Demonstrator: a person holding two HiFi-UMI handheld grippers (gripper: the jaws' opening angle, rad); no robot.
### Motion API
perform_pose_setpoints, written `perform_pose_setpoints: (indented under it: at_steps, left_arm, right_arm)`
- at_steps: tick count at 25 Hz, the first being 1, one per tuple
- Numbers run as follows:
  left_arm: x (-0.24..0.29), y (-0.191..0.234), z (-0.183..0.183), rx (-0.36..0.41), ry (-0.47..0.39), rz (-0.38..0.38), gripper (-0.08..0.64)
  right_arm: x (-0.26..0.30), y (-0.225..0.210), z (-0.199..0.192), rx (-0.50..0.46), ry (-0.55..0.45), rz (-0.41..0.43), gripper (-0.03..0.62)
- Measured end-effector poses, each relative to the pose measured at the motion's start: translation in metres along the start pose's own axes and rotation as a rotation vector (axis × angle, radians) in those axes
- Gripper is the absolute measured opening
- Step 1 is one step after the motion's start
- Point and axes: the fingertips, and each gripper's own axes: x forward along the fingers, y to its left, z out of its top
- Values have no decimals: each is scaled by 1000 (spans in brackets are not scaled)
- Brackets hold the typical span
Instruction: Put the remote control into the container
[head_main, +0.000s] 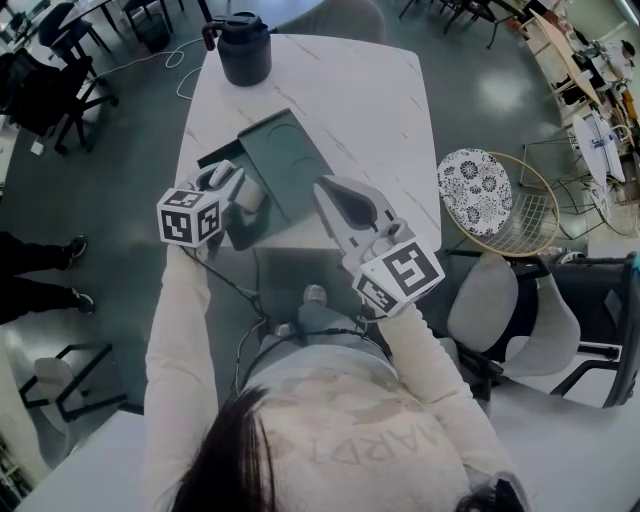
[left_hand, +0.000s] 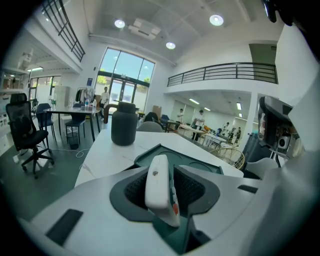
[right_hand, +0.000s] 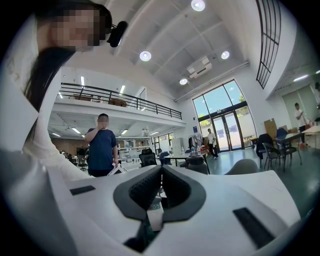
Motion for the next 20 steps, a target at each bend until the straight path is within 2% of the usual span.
perform_pose_setpoints:
  at_steps: [12, 20]
  left_arm:
    - [-16, 15, 3, -11, -1, 18, 108]
    - [-24, 16, 1, -37, 37, -20, 109]
  right_arm:
    - [4, 7, 3, -5, -4, 10, 17]
    - [4, 12, 3, -8, -5, 13, 17]
